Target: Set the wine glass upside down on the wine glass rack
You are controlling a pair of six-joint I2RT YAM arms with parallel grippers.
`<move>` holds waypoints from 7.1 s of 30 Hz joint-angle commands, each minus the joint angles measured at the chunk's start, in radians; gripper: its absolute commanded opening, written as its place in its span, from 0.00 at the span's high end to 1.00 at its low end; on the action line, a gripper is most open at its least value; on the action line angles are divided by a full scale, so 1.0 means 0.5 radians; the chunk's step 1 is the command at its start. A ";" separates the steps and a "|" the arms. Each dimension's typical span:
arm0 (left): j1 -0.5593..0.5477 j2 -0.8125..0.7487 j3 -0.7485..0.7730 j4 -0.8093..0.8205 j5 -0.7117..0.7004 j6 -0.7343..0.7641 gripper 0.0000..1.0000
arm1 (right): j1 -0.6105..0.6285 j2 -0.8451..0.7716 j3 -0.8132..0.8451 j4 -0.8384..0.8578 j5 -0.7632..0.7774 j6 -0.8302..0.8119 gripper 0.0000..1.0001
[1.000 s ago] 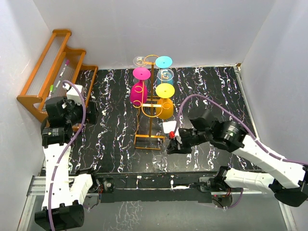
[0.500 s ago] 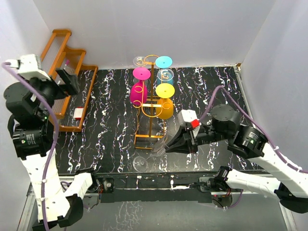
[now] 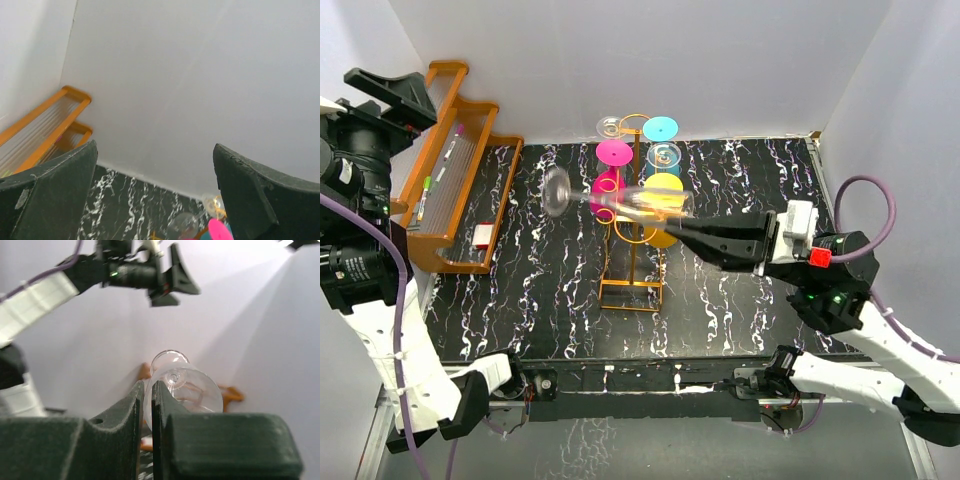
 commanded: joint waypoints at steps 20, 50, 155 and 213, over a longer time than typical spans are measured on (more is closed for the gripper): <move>-0.163 0.567 -0.319 0.774 1.449 -1.644 0.21 | 0.032 1.027 0.100 1.954 0.685 -2.125 0.92; -0.772 0.906 0.064 1.081 1.381 -1.868 0.24 | 0.177 1.333 0.310 1.629 0.750 -2.671 0.92; -0.848 -0.413 -1.601 0.453 1.693 1.749 1.00 | 0.143 -0.030 -0.674 1.066 0.997 -1.296 0.32; -0.917 0.230 -1.647 1.109 1.936 1.805 1.00 | 0.143 -0.180 -0.801 0.768 1.271 -1.120 0.30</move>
